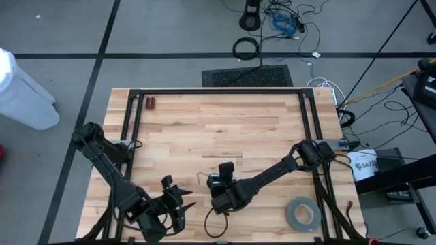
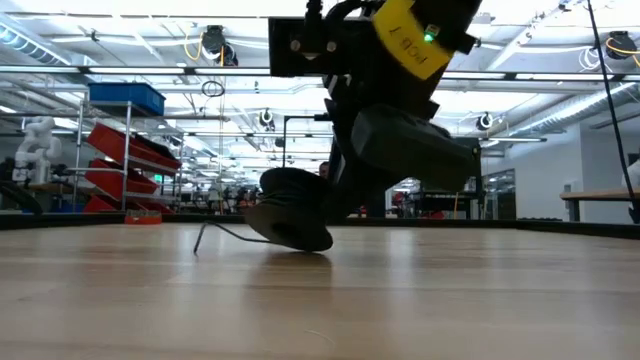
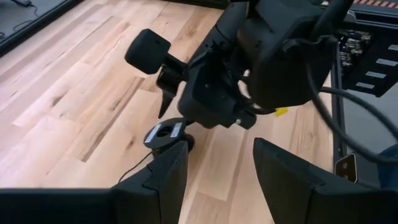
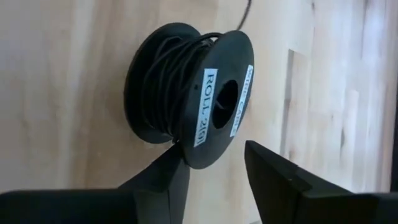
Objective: Coil cords
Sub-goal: Coil the black wire on the spool
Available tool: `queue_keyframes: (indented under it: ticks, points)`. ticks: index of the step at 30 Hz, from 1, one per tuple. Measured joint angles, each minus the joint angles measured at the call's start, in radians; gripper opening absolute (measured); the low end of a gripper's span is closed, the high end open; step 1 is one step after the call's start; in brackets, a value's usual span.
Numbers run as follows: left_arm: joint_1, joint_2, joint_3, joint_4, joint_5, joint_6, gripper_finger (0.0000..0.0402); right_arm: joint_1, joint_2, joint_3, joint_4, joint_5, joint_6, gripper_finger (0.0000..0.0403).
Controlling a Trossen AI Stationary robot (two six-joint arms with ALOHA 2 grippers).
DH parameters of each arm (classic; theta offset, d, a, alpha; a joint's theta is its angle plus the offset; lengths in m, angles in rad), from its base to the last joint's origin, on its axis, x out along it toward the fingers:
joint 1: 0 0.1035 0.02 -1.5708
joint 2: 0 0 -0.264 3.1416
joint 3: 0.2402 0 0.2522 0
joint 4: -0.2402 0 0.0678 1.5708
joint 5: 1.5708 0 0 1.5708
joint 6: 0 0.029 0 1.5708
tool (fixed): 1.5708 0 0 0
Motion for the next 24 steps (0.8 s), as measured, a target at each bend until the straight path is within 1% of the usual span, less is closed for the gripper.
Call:
queue_keyframes:
  ticks: [3,7,13,16,21,24]
  points:
    - [-0.004,0.000,0.000,0.000,0.000,-0.001,0.0190,0.017,0.000,0.000,0.011,-0.012,0.001,0.0147]
    - [-0.013,0.000,0.000,0.000,0.000,-0.003,0.0190,0.034,-0.001,0.000,0.022,-0.062,0.015,0.0147]
    - [-0.015,0.000,0.000,0.000,-0.001,-0.004,0.0190,0.041,-0.003,0.000,0.010,-0.028,0.040,0.0144]
    - [-0.020,0.000,0.000,0.000,-0.003,-0.004,0.0190,0.041,-0.003,0.003,-0.009,-0.030,0.053,0.0144]
    - [-0.040,0.000,0.000,0.000,-0.005,-0.004,0.0190,0.078,-0.006,0.057,-0.076,-0.083,0.105,0.0144]
    - [-0.045,0.000,0.000,-0.001,-0.005,-0.004,0.0190,0.107,-0.006,0.100,-0.071,-0.097,0.109,0.0144]
